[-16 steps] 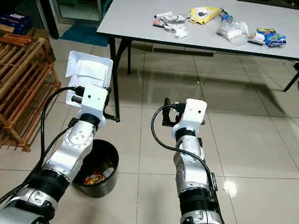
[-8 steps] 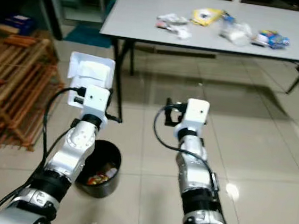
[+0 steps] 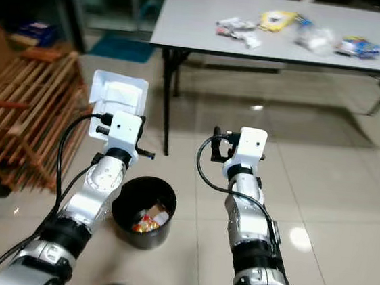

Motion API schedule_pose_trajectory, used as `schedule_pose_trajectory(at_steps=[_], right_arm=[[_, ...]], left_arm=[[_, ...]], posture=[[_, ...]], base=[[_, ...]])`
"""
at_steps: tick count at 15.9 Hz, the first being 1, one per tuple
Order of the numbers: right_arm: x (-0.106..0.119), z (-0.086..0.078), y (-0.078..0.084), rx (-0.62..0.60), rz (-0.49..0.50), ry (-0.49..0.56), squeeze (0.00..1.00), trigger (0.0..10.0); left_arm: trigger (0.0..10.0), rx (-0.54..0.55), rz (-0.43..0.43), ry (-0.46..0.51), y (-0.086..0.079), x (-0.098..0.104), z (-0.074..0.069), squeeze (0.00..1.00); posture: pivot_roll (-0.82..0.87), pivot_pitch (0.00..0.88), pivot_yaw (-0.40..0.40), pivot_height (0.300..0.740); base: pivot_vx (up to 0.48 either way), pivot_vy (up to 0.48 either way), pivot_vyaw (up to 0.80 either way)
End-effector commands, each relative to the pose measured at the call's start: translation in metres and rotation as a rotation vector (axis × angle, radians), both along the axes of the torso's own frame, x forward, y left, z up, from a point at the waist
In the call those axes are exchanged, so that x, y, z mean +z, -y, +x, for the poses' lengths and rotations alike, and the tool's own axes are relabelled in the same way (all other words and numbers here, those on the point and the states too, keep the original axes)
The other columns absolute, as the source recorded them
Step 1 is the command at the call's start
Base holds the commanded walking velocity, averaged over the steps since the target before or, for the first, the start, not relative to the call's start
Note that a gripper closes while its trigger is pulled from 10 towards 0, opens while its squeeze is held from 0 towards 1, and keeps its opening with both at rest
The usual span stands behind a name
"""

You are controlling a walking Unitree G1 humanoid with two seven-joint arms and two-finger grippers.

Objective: Picking trash to rubbish bin

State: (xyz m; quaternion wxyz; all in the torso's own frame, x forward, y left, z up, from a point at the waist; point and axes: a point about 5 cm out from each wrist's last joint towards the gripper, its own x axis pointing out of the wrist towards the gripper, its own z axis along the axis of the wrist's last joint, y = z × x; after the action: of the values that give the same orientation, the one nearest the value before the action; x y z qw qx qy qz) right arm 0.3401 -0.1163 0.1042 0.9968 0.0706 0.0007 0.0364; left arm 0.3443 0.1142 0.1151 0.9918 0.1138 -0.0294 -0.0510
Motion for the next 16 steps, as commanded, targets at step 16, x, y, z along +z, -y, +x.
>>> schedule_pose_trajectory(at_steps=[16], right_arm=[[0.0016, 0.0004, -0.0057, 0.013, 0.029, -0.003, 0.0, 10.0]], left_arm=[[10.0, -0.03, 0.012, -0.023, -0.0007, -0.0027, -0.0012, 0.0]], posture=[[0.02, 0.018, -0.006, 0.716]], base=[[0.248, 0.0, 0.0]])
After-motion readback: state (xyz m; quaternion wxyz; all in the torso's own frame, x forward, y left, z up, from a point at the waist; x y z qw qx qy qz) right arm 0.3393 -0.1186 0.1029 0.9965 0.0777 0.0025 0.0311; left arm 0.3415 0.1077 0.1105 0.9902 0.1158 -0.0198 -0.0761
